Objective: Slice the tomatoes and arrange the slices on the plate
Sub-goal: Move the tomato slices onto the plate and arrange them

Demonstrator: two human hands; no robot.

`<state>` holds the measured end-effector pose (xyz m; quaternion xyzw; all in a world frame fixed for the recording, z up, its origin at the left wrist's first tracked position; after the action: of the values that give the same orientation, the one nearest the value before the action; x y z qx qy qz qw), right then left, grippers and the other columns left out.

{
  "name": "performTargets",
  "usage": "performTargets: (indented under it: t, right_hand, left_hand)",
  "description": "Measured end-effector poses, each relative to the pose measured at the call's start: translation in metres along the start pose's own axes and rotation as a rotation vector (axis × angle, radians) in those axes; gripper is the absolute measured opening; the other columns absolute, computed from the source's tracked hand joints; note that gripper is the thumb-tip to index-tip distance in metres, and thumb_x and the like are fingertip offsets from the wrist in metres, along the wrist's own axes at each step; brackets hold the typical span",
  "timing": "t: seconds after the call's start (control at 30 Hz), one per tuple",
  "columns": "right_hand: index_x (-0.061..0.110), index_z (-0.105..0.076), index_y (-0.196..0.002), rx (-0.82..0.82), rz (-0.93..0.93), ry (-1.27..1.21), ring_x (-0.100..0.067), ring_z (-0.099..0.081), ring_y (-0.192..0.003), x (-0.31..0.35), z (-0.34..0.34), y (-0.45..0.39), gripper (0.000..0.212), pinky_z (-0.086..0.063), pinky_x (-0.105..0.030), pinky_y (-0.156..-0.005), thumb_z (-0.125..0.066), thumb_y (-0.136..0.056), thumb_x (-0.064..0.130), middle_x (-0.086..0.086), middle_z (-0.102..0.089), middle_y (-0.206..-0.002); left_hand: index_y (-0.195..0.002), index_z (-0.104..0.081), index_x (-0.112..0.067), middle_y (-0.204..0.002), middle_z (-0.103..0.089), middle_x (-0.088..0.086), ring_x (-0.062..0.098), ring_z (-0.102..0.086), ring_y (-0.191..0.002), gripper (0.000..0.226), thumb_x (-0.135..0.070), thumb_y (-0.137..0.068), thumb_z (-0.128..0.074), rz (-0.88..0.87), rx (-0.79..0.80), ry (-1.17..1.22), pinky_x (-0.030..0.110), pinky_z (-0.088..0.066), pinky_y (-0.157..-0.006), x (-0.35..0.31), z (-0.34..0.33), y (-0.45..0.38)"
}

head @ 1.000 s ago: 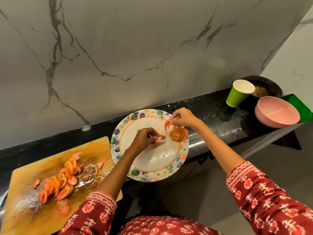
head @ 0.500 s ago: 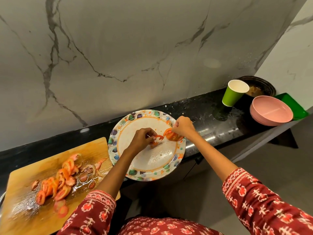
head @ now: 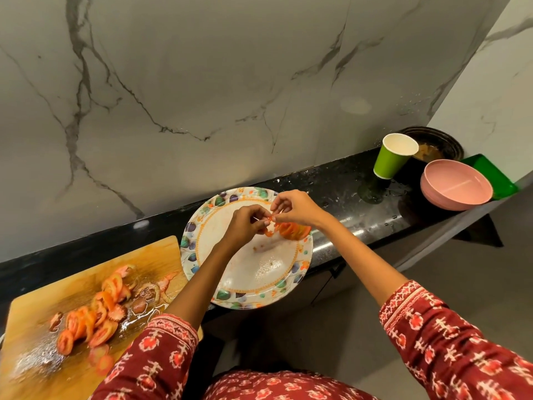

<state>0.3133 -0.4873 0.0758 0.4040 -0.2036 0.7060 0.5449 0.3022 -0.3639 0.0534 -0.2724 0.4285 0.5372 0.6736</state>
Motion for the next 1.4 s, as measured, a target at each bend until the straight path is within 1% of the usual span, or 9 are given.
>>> performTargets:
  t: [0.17, 0.3, 0.43, 0.6, 0.83, 0.97, 1.17, 1.3, 1.4]
  right_hand:
    - [0.007, -0.064, -0.091, 0.031, -0.019, 0.042, -0.012, -0.066, -0.074, 0.000, 0.009, -0.001, 0.018, -0.056, -0.024, -0.073, -0.074, -0.076, 0.003, -0.006, -0.067, -0.081]
    - [0.007, -0.063, -0.089, -0.107, -0.151, -0.002, -0.021, -0.069, -0.072, -0.014, 0.025, -0.001, 0.015, -0.059, -0.033, -0.073, -0.071, -0.077, 0.001, -0.013, -0.068, -0.080]
    - [0.012, -0.060, -0.076, -0.150, -0.253, 0.045, -0.022, -0.070, -0.070, -0.027, 0.025, 0.003, 0.013, -0.059, -0.030, -0.072, -0.071, -0.080, 0.005, -0.010, -0.067, -0.080]
    - [0.012, -0.062, -0.078, -0.100, -0.268, 0.037, -0.019, -0.070, -0.068, -0.028, 0.017, 0.005, 0.010, -0.057, -0.028, -0.075, -0.072, -0.080, 0.010, -0.005, -0.066, -0.078]
    - [0.017, -0.055, -0.069, -0.184, -0.353, 0.118, -0.011, -0.067, -0.058, -0.040, 0.008, 0.006, 0.021, -0.052, -0.017, -0.057, -0.071, -0.082, 0.018, -0.001, -0.065, -0.075]
    - [0.013, -0.057, -0.067, -0.203, -0.361, 0.139, -0.014, -0.068, -0.062, -0.047, 0.007, 0.008, 0.023, -0.058, -0.027, -0.071, -0.072, -0.081, 0.023, -0.010, -0.071, -0.079]
    - [0.001, -0.069, -0.082, -0.263, -0.328, 0.147, -0.010, -0.057, -0.062, -0.050, 0.024, 0.011, 0.018, -0.045, -0.020, -0.060, -0.066, -0.086, 0.018, -0.008, -0.065, -0.072]
    - [0.008, -0.065, -0.077, -0.283, -0.312, 0.125, -0.010, -0.058, -0.058, -0.054, 0.034, 0.014, 0.012, -0.048, -0.024, -0.069, -0.063, -0.086, 0.015, 0.000, -0.060, -0.064]
    - [0.012, -0.065, -0.075, -0.292, -0.299, 0.157, -0.016, -0.063, -0.075, -0.059, 0.039, 0.016, 0.009, -0.053, -0.033, -0.080, -0.063, -0.083, 0.014, -0.001, -0.063, -0.073]
  left_hand:
    - [-0.098, -0.064, -0.003, -0.090, -0.066, 0.015, 0.010, -0.063, -0.066, 0.013, -0.006, -0.086, -0.060, -0.037, -0.033, -0.032, 0.014, -0.053, -0.063, -0.009, -0.001, -0.009]
    - [-0.111, -0.062, -0.003, -0.104, -0.065, 0.016, 0.017, -0.062, -0.083, 0.027, -0.006, -0.084, -0.063, 0.034, -0.134, 0.012, 0.022, -0.053, -0.073, -0.001, -0.002, -0.012]
    - [-0.131, -0.047, -0.008, -0.124, -0.055, 0.015, 0.027, -0.057, -0.107, 0.058, -0.009, -0.078, -0.071, 0.182, 0.041, -0.077, 0.032, -0.050, -0.086, 0.014, -0.032, -0.011]
    - [-0.135, -0.041, -0.013, -0.128, -0.052, 0.011, 0.025, -0.055, -0.111, 0.072, -0.017, -0.073, -0.077, 0.192, 0.060, -0.109, 0.030, -0.049, -0.087, 0.019, -0.043, -0.010]
    - [-0.134, -0.043, -0.012, -0.127, -0.053, 0.011, 0.024, -0.055, -0.110, 0.072, -0.021, -0.072, -0.078, 0.153, 0.064, -0.173, 0.028, -0.047, -0.089, 0.022, -0.045, -0.011]
    - [-0.130, -0.047, -0.011, -0.126, -0.055, 0.010, 0.023, -0.054, -0.111, 0.065, -0.027, -0.074, -0.076, 0.121, 0.028, -0.194, 0.025, -0.044, -0.090, 0.019, -0.046, -0.011]
    - [-0.129, -0.048, -0.011, -0.127, -0.055, 0.010, 0.023, -0.054, -0.111, 0.064, -0.030, -0.075, -0.075, 0.124, -0.005, -0.189, 0.026, -0.045, -0.090, 0.017, -0.047, -0.010]
    - [-0.127, -0.051, -0.012, -0.126, -0.055, 0.011, 0.024, -0.054, -0.112, 0.059, -0.026, -0.076, -0.075, 0.111, 0.045, -0.200, 0.029, -0.046, -0.091, 0.016, -0.047, -0.013]
    - [-0.125, -0.052, -0.011, -0.124, -0.057, 0.012, 0.024, -0.056, -0.110, 0.055, -0.020, -0.076, -0.075, 0.129, 0.096, -0.236, 0.029, -0.047, -0.092, 0.020, -0.045, -0.015]
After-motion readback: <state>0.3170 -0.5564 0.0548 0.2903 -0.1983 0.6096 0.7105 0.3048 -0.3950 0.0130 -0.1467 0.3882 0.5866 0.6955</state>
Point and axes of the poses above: each hand's wrist, its own y-axis away from the middle knuckle, its own z-axis out of the back of the hand, x = y × z, the point moved 7 cm from there along -y, towards the middle knuckle
